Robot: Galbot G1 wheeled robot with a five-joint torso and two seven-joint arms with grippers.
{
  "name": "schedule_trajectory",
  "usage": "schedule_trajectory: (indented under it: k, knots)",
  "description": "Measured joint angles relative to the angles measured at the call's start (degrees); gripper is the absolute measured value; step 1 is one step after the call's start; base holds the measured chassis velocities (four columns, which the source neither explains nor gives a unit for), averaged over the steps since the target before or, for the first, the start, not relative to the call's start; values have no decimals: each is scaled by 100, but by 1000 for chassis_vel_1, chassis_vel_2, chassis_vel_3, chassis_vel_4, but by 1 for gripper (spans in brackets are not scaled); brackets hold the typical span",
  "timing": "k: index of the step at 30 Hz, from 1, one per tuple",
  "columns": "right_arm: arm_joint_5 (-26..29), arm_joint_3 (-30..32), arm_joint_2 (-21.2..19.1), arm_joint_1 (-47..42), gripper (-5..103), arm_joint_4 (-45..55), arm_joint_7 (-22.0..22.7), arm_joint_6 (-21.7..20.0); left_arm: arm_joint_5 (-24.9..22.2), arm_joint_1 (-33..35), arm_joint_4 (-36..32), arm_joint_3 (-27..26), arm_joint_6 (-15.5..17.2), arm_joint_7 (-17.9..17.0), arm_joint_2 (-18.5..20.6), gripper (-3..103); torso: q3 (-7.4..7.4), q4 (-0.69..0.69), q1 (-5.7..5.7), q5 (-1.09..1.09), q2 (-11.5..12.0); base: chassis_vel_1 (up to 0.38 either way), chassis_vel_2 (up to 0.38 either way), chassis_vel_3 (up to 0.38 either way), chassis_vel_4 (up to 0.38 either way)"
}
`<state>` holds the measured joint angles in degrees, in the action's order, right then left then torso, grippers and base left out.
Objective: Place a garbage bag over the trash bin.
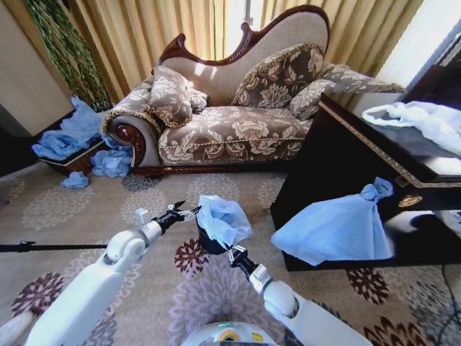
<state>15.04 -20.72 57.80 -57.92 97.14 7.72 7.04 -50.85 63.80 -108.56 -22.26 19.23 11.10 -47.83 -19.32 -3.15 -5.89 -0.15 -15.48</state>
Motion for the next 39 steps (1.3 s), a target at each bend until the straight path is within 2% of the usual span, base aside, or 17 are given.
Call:
schedule_trajectory:
  k: [7, 10, 11, 13, 15, 18, 20, 22, 24, 26, 27, 28, 29, 30, 32, 34, 39]
  knots:
    - [-38, -110, 85, 127, 0, -105, -20, 71, -119, -156, -221, 312, 168, -587, 112, 100, 0, 0, 0, -1, 0, 0, 0, 0, 0]
    - [-257, -190, 114, 144, 0, -138, -31, 136, -481, -427, -454, 554, 727, -1055, 216, 100, 0, 1, 0, -1, 0, 0, 0, 0, 0]
    - [-257, -190, 114, 144, 0, -138, -31, 136, -481, -427, -454, 554, 727, -1055, 216, 100, 0, 1, 0, -1, 0, 0, 0, 0, 0]
    - [-373, -234, 158, 138, 0, -177, -38, 180, -679, -765, -494, 724, 1259, -1304, 331, 100, 0, -1, 0, 0, 0, 0, 0, 0, 0]
    - [-421, -250, 179, 134, 0, -202, -40, 202, -678, -930, -472, 832, 1447, -1315, 395, 100, 0, 1, 0, 0, 0, 0, 0, 0, 0]
    - [-524, -284, 228, 142, 0, -271, -64, 267, -290, -1688, -258, 1348, 1924, -1133, 620, 100, -1, -1, -1, 0, 0, 0, 0, 0, 0]
    - [-528, -300, 233, 147, 0, -277, -65, 272, -238, -1932, -185, 1540, 2046, -1073, 664, 100, -1, 0, -1, 0, 0, 0, 0, 0, 0]
    - [-529, -304, 230, 140, 0, -272, -66, 276, -17, -2584, 38, 2057, 2231, -822, 702, 100, -1, 0, -1, 0, -1, 0, 0, 0, 0]
    - [-528, -296, 228, 132, 0, -265, -66, 276, 133, -2756, 119, 2211, 2228, -722, 700, 100, -1, -2, -1, 0, -1, 0, 0, 0, 0]
    - [-517, -248, 206, 102, 0, -247, -65, 279, 1106, -3359, 503, 2872, 1956, -47, 637, 100, -2, 0, -1, -1, -1, 0, 0, 0, 0]
    - [-517, -248, 206, 102, 0, -247, -65, 279, 1106, -3359, 503, 2872, 1956, -47, 637, 100, -2, 0, -1, -1, -1, 0, 0, 0, 0]
    - [-515, -235, 201, 99, 0, -244, -65, 285, 1574, -3591, 657, 3103, 1848, 366, 587, 100, -1, 0, -1, -2, -1, 0, 0, 0, 0]
    - [-509, -220, 200, 98, 0, -244, -65, 294, 2245, -3948, 892, 3504, 1664, 1007, 501, 100, -1, 1, -1, 0, -1, 0, 0, 0, 0]
    - [-509, -220, 200, 98, 0, -244, -65, 294, 2245, -3948, 892, 3504, 1664, 1007, 501, 100, -1, 1, -1, 0, -1, 0, 0, 0, 0]
    - [-502, -200, 202, 99, 0, -247, -65, 298, 2935, -4464, 1232, 4139, 1313, 1622, 386, 100, -2, 0, -1, -1, -1, 0, 0, 0, 0]
    - [-497, -178, 213, 95, 0, -248, -64, 302, 3220, -4890, 1543, 4580, 979, 1967, 265, 100, -1, -1, -1, 3, -1, 0, 0, 0, 0]
    - [-494, -53, 216, 3, 0, -241, -58, 311, 3324, -5432, 2012, 5073, 777, 2355, -2, 100, -1, -3, -1, 0, -1, 0, 0, 0, 0]
